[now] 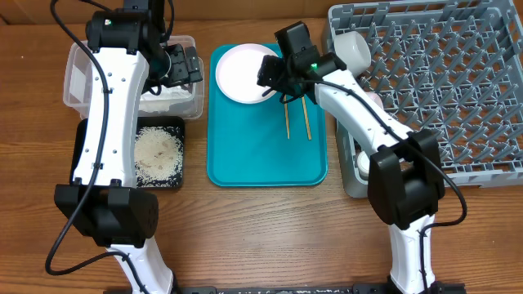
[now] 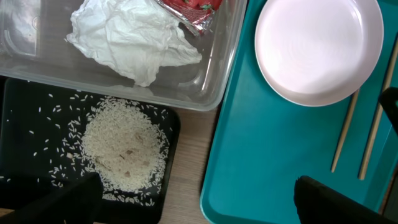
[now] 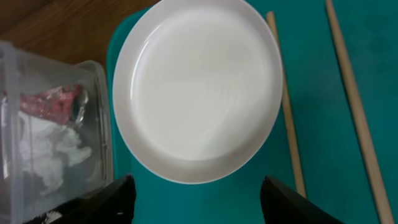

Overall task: Sort waste into correct bins and load items into the dishwasher
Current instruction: 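Reach the right gripper to the white plate and grasp its rim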

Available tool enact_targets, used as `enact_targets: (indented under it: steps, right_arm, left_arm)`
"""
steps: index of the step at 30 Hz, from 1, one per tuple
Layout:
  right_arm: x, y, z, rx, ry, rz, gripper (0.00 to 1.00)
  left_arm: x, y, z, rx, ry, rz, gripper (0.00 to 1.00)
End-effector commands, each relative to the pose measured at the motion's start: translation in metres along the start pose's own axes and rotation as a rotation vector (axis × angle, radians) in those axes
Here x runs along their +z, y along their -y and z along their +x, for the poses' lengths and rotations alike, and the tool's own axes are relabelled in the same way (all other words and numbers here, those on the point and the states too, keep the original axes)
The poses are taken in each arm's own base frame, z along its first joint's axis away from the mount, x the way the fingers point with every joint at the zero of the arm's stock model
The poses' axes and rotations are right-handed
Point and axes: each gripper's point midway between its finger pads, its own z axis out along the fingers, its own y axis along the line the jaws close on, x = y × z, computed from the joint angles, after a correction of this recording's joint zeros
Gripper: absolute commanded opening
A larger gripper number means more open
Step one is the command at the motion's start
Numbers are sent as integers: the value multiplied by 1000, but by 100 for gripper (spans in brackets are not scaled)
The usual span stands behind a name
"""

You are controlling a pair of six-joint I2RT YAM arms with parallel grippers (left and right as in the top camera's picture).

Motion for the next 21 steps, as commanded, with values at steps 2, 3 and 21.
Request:
enact_targets:
  steps: [2,3,21]
  right_arm:
    - [32,15,14,41,14,98,65]
    - [37,15,17,38,8,100,64]
    - [67,47,47,138,-46,223,43]
  left_arm:
    - [-8,-2,-6,10,30,-5,100]
    - [-8,-2,-6,10,30,-5,100]
    - [-8,-2,-6,10,30,-5,100]
